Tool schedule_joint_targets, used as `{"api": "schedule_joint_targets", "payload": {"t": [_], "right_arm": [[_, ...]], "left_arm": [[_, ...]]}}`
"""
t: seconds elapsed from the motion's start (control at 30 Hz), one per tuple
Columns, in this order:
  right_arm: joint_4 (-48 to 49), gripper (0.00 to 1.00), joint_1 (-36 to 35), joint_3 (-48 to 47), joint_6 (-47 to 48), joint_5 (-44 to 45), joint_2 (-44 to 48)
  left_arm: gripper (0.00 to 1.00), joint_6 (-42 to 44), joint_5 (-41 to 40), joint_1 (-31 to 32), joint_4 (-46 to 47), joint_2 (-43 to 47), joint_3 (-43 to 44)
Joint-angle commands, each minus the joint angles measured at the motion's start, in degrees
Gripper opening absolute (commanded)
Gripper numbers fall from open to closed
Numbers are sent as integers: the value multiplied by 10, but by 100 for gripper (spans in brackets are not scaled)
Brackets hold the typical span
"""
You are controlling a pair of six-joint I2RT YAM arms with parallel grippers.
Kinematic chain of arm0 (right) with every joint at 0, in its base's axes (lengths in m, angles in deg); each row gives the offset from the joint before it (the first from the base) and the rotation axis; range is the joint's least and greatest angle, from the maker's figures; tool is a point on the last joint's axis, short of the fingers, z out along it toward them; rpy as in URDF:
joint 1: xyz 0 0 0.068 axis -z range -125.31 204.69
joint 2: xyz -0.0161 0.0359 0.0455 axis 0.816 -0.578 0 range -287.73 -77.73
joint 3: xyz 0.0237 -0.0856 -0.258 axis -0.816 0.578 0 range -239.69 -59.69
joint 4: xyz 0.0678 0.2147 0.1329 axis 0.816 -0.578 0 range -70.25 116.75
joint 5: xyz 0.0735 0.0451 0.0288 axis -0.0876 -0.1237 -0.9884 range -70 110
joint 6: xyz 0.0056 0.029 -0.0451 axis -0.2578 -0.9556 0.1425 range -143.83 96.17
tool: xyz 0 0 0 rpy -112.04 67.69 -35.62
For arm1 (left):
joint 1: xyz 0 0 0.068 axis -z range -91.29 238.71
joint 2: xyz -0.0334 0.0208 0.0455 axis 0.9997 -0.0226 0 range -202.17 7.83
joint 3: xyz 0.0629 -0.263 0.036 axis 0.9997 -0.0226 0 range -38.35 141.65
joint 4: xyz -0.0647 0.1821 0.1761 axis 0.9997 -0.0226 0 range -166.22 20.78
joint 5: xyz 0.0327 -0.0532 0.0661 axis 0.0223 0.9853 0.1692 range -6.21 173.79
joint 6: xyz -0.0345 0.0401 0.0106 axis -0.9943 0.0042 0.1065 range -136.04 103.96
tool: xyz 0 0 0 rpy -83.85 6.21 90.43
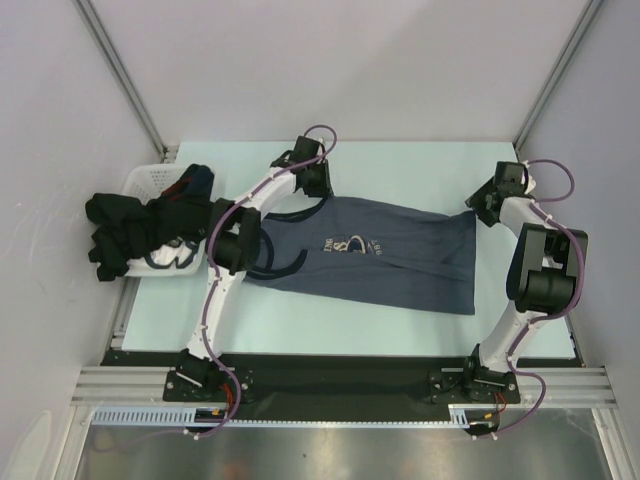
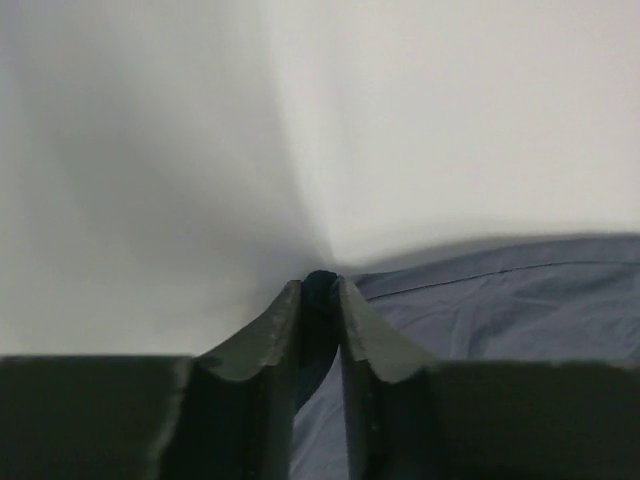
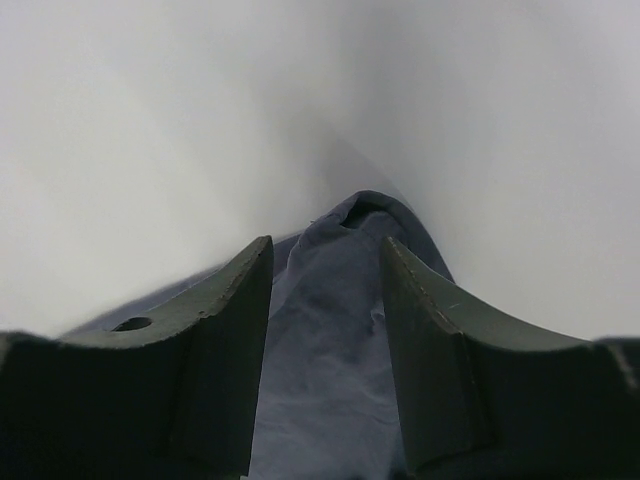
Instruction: Fold and stack the tank tops
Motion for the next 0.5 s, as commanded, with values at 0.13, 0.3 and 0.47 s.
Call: {"api": "schedule_joint_targets", "payload": {"t": [0.13, 0.3, 0.47], "right_arm": [[14, 52, 0, -11, 2, -8, -4], [10, 53, -7, -32, -2, -16, -31], [9, 40, -13, -72, -7, -20, -72]], "left_arm": [[2, -2, -3, -3, 21, 19, 8], [0, 2, -4, -8, 39, 36, -7], [0, 8, 4, -9, 48, 35, -7]]}}
